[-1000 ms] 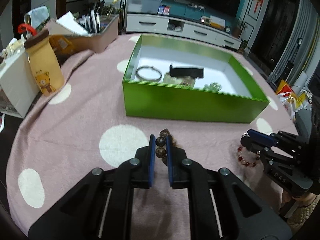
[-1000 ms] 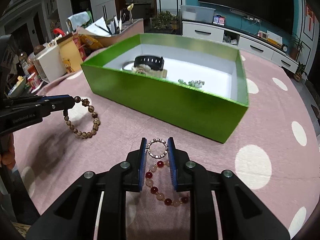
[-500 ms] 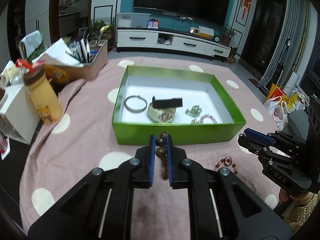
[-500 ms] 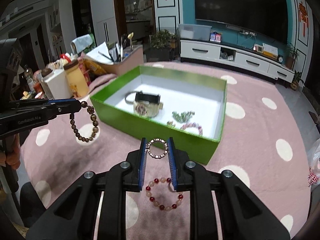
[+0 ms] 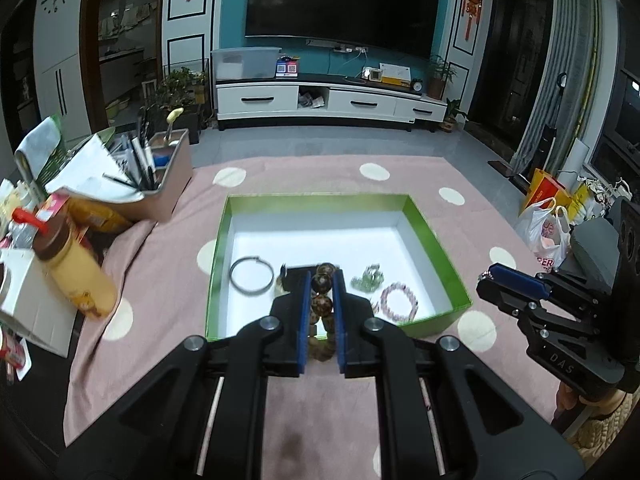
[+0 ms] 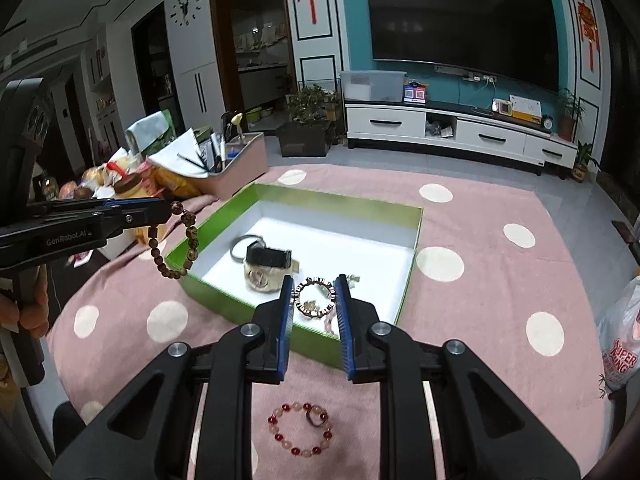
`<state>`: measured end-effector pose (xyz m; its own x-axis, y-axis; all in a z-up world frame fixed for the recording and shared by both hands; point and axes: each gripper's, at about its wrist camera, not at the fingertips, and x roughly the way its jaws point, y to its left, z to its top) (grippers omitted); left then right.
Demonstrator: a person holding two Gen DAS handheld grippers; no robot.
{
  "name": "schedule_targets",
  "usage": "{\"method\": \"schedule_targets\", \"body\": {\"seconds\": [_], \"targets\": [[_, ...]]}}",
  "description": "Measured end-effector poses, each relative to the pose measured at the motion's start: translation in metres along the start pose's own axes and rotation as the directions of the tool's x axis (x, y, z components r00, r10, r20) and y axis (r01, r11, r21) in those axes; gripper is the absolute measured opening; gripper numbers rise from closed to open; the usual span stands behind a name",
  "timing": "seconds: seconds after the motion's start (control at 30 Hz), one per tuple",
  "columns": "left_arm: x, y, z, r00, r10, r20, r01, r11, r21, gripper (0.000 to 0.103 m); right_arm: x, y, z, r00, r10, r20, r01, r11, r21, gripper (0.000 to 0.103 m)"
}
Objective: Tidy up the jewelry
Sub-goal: 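Carry the wooden bracelet with the left tool while the right tool carries the ring into the box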
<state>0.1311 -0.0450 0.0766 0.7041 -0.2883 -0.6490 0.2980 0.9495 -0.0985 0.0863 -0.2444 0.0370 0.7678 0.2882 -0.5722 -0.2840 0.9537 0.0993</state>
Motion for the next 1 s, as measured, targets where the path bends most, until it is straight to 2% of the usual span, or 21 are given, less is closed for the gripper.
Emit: {"method": "schedule_targets", "body": {"seconds": [0.23, 0.57, 1.0], "targets": [[0.022, -0.005, 0.024, 1.000, -0.015, -0.017, 0.015, 1.000, 0.003, 0.010, 0.013, -0.016, 0.017, 1.000, 0.004, -0.004, -0.004, 0.999, 0.047, 0.021], [0.071, -0.007, 0.049, 0.997, -0.032, -0.077, 0.031, 0.999, -0.005, 0.010, 0.044, -0.030, 0.034, 0.999, -0.013, -0.037, 0.015, 0.998, 0.053, 0.021], [0.136, -0.007, 0.065, 0.988, -0.045, -0.151, 0.037, 0.998, -0.056, 0.010, 0.103, -0.046, 0.047, 0.990, -0.021, -0.136, 0.034, 0.995, 0.098, 0.021]]}}
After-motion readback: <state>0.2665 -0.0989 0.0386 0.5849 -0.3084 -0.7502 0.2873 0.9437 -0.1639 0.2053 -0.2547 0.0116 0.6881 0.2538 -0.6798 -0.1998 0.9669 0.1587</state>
